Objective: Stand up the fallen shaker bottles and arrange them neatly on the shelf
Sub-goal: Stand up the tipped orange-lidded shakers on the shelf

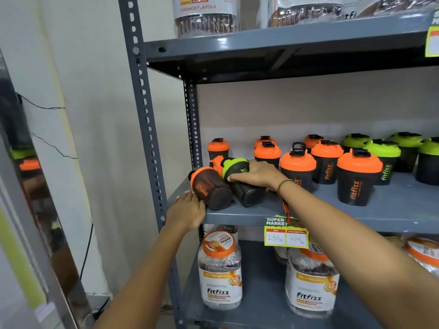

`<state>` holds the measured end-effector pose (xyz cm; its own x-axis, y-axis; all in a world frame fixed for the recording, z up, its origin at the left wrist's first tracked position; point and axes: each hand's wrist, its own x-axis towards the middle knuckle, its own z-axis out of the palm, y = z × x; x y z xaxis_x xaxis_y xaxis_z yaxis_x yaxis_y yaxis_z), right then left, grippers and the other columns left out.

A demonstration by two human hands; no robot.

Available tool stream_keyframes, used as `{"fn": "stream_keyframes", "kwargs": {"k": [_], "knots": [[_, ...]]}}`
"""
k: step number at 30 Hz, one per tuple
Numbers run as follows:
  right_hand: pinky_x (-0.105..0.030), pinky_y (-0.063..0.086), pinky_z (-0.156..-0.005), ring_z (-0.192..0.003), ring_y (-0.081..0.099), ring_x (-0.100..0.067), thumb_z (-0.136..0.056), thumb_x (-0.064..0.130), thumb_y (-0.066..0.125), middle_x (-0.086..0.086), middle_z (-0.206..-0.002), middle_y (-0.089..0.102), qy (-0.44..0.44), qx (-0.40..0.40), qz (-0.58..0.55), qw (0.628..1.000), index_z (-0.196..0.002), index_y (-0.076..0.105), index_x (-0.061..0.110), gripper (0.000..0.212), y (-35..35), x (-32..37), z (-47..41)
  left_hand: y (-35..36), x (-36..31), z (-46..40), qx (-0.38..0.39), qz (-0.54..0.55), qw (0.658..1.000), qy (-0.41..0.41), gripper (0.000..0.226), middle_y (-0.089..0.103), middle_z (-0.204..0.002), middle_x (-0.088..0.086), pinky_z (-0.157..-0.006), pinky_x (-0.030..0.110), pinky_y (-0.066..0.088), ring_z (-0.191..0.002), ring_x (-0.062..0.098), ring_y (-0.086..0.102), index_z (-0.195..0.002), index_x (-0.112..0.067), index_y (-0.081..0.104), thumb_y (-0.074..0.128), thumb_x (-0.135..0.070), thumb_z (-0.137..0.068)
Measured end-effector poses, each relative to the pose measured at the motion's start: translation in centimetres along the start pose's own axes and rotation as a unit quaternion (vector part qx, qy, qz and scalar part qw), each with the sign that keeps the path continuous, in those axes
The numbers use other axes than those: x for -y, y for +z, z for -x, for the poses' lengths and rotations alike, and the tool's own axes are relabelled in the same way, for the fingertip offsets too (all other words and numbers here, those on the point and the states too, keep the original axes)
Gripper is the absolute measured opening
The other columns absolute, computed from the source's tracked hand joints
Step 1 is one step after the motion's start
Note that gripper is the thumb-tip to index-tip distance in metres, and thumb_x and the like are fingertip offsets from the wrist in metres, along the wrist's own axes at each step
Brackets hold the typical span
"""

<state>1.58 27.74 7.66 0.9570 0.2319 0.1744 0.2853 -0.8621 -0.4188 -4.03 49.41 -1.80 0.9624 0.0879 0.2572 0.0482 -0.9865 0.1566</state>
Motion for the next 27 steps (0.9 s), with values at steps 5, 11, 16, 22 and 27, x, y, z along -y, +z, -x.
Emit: {"fn": "stream_keyframes", "kwargs": {"k": [5, 11, 16, 22, 27], "knots": [[-0.038, 0.047, -0.085, -0.117, 0.059, -0.035, -0.07, 0.076, 0.066, -0.013, -0.129, 0.063, -0.018, -0.088, -0.05, 0.995, -0.131, 0.05, 0.013, 0.089, -1.0, -0.3, 1.8, -0.4, -0.5, 0.3, 0.005, -0.002, 1.0, 0.0, 0.057, 0.028, -0.156, 0.016, -0.118, 0.042, 0.013, -0.145, 0.025, 0.023, -0.147, -0.003, 0.028, 0.019, -0.035, -0.101], [-0.038, 0.049, -0.092, -0.118, 0.058, -0.03, -0.068, 0.073, 0.07, -0.007, -0.127, 0.062, -0.045, -0.184, -0.156, 0.969, -0.134, 0.046, 0.019, 0.089, -2.7, -0.4, 4.7, -0.3, -2.7, 0.1, 0.016, 0.004, 1.0, 0.019, 0.057, 0.026, -0.157, 0.017, -0.119, 0.043, 0.015, -0.145, 0.027, 0.023, -0.147, -0.002, 0.027, 0.019, -0.033, -0.1], [-0.041, 0.05, -0.095, -0.114, 0.061, -0.028, -0.067, 0.073, 0.07, -0.003, -0.122, 0.066, -0.049, -0.27, -0.213, 0.938, -0.131, 0.045, 0.026, 0.083, -7.0, -1.7, 7.6, 0.3, -2.7, -0.2, -0.004, -0.001, 1.0, 0.02, 0.055, 0.038, -0.151, 0.015, -0.116, 0.045, 0.022, -0.14, 0.027, 0.034, -0.142, -0.007, 0.039, 0.019, -0.036, -0.099], [-0.041, 0.047, -0.099, -0.122, 0.059, -0.029, -0.066, 0.069, 0.073, -0.004, -0.13, 0.066, -0.003, -0.416, -0.197, 0.888, -0.135, 0.046, 0.024, 0.087, -14.2, -7.6, 10.9, 0.5, -2.3, -0.5, -0.015, -0.006, 1.0, 0.025, 0.045, 0.048, -0.14, 0.018, -0.109, 0.045, 0.03, -0.128, 0.032, 0.047, -0.128, -0.007, 0.049, 0.022, -0.031, -0.099], [-0.043, 0.048, -0.095, -0.12, 0.059, -0.031, -0.067, 0.068, 0.072, -0.005, -0.13, 0.063, 0.067, -0.507, -0.145, 0.847, -0.138, 0.042, 0.024, 0.088, -17.0, -16.1, 13.3, 0.6, -2.2, -0.6, -0.026, -0.005, 0.999, 0.035, 0.041, 0.052, -0.136, 0.015, -0.108, 0.045, 0.032, -0.124, 0.03, 0.05, -0.122, -0.011, 0.05, 0.022, -0.031, -0.099]]}}
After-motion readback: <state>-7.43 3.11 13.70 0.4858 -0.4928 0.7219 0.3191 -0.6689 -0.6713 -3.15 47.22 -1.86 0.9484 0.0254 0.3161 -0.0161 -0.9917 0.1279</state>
